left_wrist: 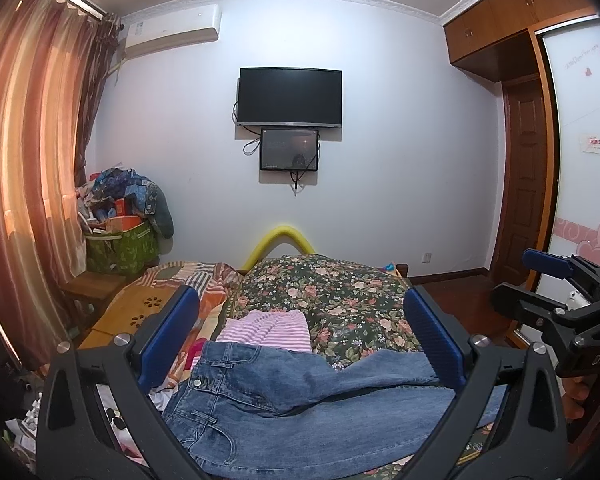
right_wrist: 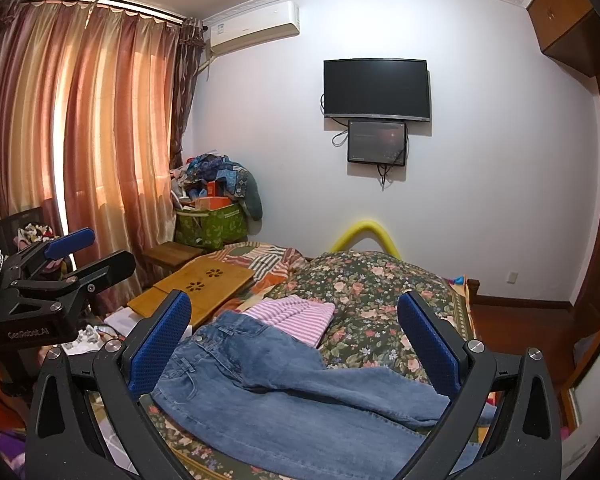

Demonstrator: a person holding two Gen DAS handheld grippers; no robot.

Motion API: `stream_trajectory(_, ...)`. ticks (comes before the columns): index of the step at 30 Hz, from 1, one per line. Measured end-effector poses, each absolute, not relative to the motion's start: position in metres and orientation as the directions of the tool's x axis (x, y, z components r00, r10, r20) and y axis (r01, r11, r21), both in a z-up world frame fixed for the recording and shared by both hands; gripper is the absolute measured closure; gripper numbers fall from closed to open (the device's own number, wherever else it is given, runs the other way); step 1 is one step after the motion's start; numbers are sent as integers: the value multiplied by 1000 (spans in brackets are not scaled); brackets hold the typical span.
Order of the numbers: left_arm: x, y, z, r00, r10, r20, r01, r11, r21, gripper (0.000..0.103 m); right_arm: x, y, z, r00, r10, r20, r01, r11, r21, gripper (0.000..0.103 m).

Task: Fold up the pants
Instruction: 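Lower both tools to the jeans waistband and close both grippers on it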

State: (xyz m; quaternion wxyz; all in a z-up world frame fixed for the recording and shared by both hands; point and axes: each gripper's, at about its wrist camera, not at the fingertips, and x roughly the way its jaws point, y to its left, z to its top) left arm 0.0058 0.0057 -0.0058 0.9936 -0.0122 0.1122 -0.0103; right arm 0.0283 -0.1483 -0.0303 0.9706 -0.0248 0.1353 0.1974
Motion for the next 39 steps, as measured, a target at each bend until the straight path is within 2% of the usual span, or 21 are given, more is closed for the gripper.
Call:
stream_trajectory(9, 36, 20, -28, 963, 22, -267, -19, 1000, 14, 0, 46, -151, -50, 889, 350, -297, -373, 927, -25, 0)
stream_trajectory(23, 175, 97, -127, 843, 54, -536, -81, 996, -28, 0, 154, -173, -131, 777, 329, -537, -370, 928, 33, 0)
stream_trajectory(26, 208, 117, -152, 807, 64, -588, -98, 995, -27, 7, 170, -175, -144, 753, 321, -574, -373, 927, 28, 0)
stream_trajectory(31, 260, 147, -190, 744, 133, -655, -179, 984, -3, 10, 214, -177, -174, 708, 286, -646, -358, 934, 22, 1)
stream_trajectory(36, 314, 172, -222, 694, 157, -703, -196, 980, 25, 12, 263, -174, -202, 637, 301, -709, -384, 922, 46, 13)
stream_trajectory(38, 333, 181, -234, 676, 148, -721, -187, 982, 26, 14, 280, -168, -212, 587, 334, -738, -423, 903, 72, 23)
stream_trajectory(39, 343, 184, -240, 668, 140, -731, -179, 984, 25, 14, 289, -163, -217, 555, 350, -755, -448, 890, 83, 25)
